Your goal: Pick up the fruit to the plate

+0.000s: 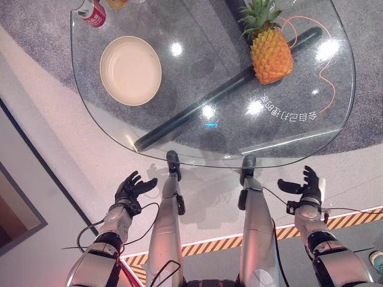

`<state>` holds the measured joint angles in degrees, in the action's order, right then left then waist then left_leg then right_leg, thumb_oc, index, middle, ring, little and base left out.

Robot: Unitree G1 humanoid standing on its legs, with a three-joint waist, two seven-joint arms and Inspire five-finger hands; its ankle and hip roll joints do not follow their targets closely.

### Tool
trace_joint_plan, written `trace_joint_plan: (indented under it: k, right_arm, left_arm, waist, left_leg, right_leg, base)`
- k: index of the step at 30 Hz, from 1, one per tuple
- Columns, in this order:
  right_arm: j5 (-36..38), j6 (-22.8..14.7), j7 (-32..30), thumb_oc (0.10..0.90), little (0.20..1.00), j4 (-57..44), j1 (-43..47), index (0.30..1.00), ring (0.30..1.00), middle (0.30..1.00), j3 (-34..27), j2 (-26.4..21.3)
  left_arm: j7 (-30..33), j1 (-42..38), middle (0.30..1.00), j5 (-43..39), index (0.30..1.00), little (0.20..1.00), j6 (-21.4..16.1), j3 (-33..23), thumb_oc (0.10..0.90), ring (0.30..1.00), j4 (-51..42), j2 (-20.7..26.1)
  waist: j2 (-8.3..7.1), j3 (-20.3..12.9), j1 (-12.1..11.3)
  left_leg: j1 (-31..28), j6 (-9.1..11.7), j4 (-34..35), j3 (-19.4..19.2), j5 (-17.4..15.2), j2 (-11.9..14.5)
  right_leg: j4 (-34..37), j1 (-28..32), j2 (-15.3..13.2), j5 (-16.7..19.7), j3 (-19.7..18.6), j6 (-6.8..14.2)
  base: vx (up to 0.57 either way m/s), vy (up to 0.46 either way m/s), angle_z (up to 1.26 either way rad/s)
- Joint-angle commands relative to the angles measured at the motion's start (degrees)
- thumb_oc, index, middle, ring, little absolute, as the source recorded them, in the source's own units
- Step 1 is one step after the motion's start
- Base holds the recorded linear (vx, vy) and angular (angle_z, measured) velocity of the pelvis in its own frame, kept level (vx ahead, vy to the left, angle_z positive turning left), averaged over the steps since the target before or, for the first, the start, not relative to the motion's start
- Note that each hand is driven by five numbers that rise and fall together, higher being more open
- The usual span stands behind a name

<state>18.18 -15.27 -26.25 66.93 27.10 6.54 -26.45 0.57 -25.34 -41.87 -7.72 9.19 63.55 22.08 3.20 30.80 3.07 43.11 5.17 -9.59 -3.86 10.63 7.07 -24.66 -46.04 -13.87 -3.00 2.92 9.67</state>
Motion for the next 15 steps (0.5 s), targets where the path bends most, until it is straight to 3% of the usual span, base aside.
trace_joint_plan:
  k: [1, 8, 15]
  right_arm:
    - [1.6, -4.3, -8.4, 0.800, 0.900, -2.1, -1.4, 0.900, 0.900, 0.900, -4.1, -6.7]
    - [6.2, -7.2, -15.9, 0.800, 0.900, -5.8, 1.3, 0.900, 0.900, 0.900, -8.5, -11.8]
    - [9.5, -10.3, -26.8, 0.800, 0.900, -19.0, 4.5, 0.900, 0.900, 0.900, -10.0, -13.5]
  left_arm:
    - [-0.2, 1.5, 0.900, 1.0, 0.900, 0.900, 0.1, 0.1, 0.800, 0.900, 2.1, 4.8]
    - [-0.3, 1.8, 0.900, 1.3, 0.900, 0.900, -0.1, 1.1, 0.800, 0.900, 1.9, 5.4]
    - [0.5, 2.1, 0.900, 0.6, 0.900, 0.900, 0.4, 2.1, 0.800, 0.900, -0.1, 5.4]
  waist:
    - [-2.58, -1.0, -1.9]
    - [-3.04, -1.0, -2.1]
    - [-3.15, -1.0, -2.0]
  left_leg:
    - [3.3, 2.4, -11.1, 5.2, -8.8, 2.4]
    - [3.1, 2.1, -10.6, 5.4, -8.9, 2.4]
    - [3.0, 2.1, -9.8, 5.4, -8.7, 2.3]
  right_leg:
    - [5.6, -0.2, -1.9, 7.9, 1.8, 1.1]
    - [6.1, 0.3, -1.9, 8.2, 2.6, 1.3]
    - [6.7, 0.4, -2.0, 8.6, 3.1, 1.3]
  base:
    - [0.00, -0.040, -0.01]
    - [0.00, -0.029, 0.01]
    - [0.00, 0.002, 0.03]
